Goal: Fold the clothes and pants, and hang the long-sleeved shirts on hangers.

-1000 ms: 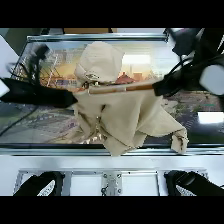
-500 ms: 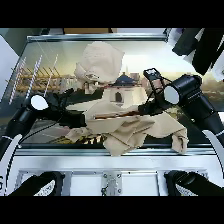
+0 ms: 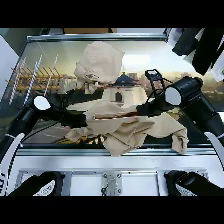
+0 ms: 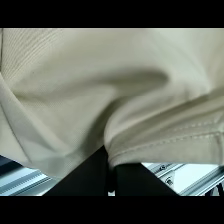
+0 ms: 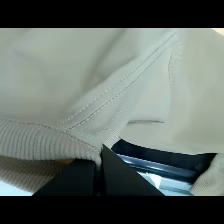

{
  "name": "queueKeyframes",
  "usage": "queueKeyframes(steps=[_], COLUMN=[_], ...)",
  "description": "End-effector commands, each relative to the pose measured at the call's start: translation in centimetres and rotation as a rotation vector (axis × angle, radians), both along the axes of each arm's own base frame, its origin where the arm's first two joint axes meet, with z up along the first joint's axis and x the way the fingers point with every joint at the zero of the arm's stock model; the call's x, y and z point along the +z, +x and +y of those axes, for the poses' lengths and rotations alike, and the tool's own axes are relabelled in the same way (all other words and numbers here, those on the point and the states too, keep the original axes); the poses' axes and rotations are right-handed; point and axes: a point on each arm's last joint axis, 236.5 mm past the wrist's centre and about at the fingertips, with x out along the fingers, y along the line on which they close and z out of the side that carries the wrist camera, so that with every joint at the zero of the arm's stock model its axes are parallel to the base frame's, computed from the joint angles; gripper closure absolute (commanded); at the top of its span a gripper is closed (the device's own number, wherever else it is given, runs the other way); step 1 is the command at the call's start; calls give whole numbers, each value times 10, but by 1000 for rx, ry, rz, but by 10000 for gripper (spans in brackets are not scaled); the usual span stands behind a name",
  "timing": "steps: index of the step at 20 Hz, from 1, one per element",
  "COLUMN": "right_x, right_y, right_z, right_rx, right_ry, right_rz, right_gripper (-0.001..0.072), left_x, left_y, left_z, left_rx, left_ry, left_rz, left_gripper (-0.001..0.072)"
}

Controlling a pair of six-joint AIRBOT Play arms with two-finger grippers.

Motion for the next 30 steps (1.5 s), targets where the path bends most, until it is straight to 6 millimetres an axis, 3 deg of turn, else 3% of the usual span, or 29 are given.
queueKeyframes(steps=[1, 7, 10, 13, 16, 21, 24, 30], right_x=[5, 10, 10, 10, 12, 12, 0, -3], right_y=[-12, -18, -19, -23, -24, -26, -42, -43], right_z=[-2, -5, -4, 0, 0, -2, -11, -11], right_rx=[-18, -55, -61, -57, -64, -82, -91, -106], right_ry=[26, 54, 59, 79, 84, 100, 93, 105], right_rz=[-1, -29, -26, -9, -14, -40, -22, -33], right_gripper=[690, 690, 690, 690, 690, 689, 690, 689], left_x=[6, 19, 2, -24, -34, -22, -10, -4], left_y=[1, 0, -9, -32, -42, -45, -47, -39], left_z=[12, 14, 16, 19, 19, -5, -19, -6], left_rx=[-14, -12, 1, 5, 6, -80, -108, -45], left_ry=[52, 55, 61, 68, 71, 63, 49, 48], left_rz=[-59, -112, -73, 12, 43, -51, -119, -129], left_gripper=[689, 689, 689, 689, 689, 689, 689, 689])
